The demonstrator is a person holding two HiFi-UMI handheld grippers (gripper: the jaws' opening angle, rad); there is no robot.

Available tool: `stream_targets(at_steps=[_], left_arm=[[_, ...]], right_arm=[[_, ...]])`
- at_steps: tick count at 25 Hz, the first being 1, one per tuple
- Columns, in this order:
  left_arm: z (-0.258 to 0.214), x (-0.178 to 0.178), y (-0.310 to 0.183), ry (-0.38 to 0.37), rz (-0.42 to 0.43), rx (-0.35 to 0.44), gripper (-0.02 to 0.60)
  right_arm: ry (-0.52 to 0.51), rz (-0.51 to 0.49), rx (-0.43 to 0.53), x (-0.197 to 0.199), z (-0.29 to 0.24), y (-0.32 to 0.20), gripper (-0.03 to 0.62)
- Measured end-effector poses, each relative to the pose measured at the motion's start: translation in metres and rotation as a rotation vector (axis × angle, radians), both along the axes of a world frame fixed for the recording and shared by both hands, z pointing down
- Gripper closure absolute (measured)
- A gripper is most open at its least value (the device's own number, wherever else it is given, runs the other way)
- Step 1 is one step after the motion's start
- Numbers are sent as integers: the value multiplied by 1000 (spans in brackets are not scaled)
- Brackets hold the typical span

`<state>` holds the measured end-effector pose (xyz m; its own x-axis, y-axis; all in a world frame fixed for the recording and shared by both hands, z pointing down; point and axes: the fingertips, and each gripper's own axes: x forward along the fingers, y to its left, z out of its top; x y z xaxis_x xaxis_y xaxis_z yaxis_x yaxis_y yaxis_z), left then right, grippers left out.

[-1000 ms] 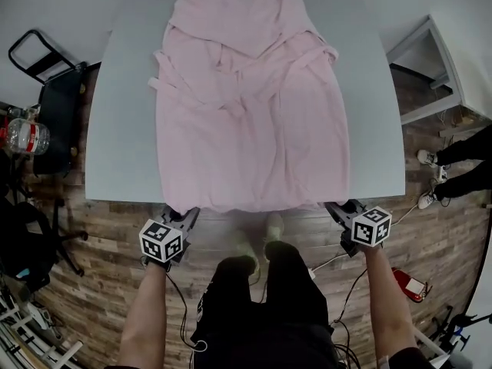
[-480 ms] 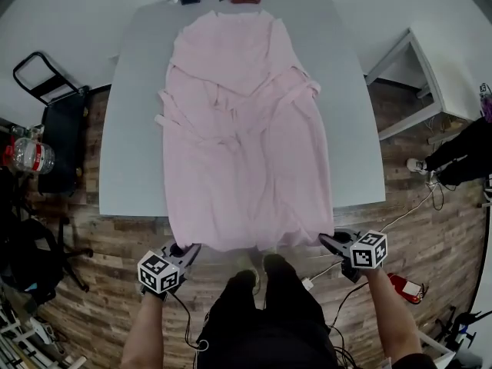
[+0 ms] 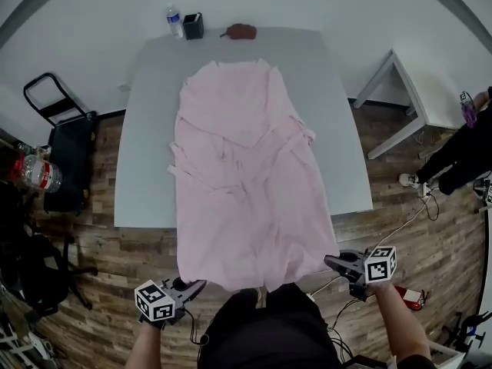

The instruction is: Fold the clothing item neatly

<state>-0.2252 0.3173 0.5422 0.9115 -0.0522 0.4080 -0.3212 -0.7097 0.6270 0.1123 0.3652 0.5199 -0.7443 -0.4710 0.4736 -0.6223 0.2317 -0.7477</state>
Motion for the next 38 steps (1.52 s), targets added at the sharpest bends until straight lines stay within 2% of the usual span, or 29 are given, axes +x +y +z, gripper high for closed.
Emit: stream_targets(at_steps=[5,11,15,18,21,27,33,34,36,38], left_arm=[[-48,-6,-47,108,-81,72,566],[-84,12,-129,137,-148,238,566],[-104,34,-181,169,-185,240,566],[-110,49,-219,156,-198,252,566],[-105,58,-260,140,-235,226,566],[-73,71,-344,78,-316,106,566],[-20,91,-391,11,-348,-21,564],[-13,93,-394,5,-357,-41,554],[0,95,-399,-11,-367,-72,447],[6,94,-405,-28,-375,-84,390]], right_arm=[[-76,110,108,3,-54,-44,568],[-44,217,223,22,-83,-121,568],[4,248,258,36,-93,-174,568],[20,252,271,43,-93,-216,568],[25,249,258,49,-90,-255,568],[6,236,210,67,-65,-338,568],[-33,218,85,74,-12,-393,568],[-44,218,67,74,-5,-399,568],[-58,214,35,74,7,-410,566],[-83,248,-8,77,15,-423,542]])
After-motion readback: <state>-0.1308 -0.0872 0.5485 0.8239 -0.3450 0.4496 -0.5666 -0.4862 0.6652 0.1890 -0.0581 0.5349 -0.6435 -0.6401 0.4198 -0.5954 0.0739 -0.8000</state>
